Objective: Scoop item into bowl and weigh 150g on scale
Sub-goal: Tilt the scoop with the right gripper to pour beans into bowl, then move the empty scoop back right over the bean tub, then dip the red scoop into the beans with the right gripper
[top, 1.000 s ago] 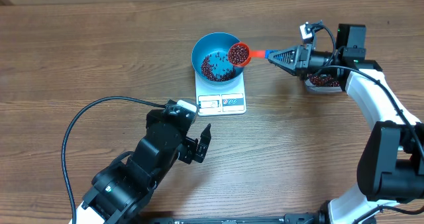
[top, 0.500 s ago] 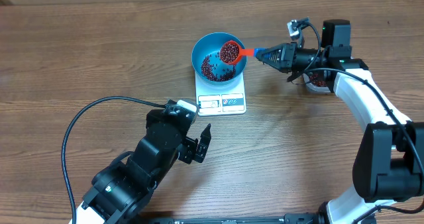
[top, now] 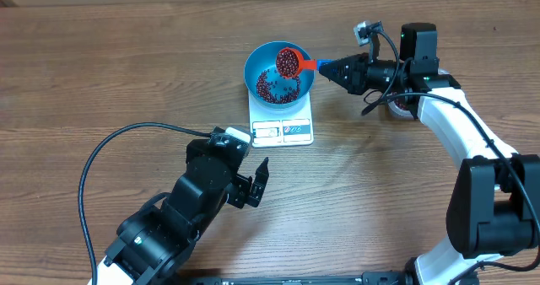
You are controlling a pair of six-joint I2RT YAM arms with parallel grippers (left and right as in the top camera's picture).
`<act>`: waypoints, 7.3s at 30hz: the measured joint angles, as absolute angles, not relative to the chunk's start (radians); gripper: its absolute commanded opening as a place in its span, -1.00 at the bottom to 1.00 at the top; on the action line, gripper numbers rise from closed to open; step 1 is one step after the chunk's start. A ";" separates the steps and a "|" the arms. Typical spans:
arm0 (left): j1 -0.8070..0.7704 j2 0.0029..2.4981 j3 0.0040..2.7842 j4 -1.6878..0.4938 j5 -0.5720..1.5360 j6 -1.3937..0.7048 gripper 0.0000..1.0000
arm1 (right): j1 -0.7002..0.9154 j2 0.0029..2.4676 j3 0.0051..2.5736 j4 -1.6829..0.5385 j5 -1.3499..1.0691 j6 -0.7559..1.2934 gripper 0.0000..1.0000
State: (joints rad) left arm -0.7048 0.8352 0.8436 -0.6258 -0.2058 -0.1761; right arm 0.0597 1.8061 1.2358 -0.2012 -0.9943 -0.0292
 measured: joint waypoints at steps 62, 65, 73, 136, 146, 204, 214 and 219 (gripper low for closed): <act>-0.705 0.835 0.844 -0.626 -0.206 -0.176 0.99 | 0.060 1.806 1.236 -0.187 -0.983 -0.995 -0.93; -0.705 0.835 0.844 -0.626 -0.206 -0.176 0.99 | 0.060 1.806 1.236 -0.195 -0.983 -0.995 -0.93; -0.705 0.835 0.844 -0.626 -0.206 -0.176 0.99 | 0.060 1.806 1.236 -0.170 -0.983 -0.945 -0.93; -0.705 0.835 0.844 -0.629 -0.206 -0.176 0.99 | -0.445 1.488 1.236 -0.854 -0.333 -0.092 -0.93; -0.705 0.835 0.844 -0.628 -0.206 -0.176 0.99 | -0.358 1.502 1.236 -0.847 -0.242 -0.250 -0.93; -0.705 0.835 0.844 -0.628 -0.206 -0.176 0.98 | -0.368 1.730 1.224 -0.741 -0.525 -0.124 -0.93; -0.705 0.835 0.844 -0.628 -0.205 -0.176 0.99 | -0.448 1.752 1.222 -0.749 -0.627 -0.110 -0.93; -0.705 0.835 0.844 -0.628 -0.206 -0.176 0.99 | -0.491 1.779 1.220 -0.754 -0.710 -0.108 -0.93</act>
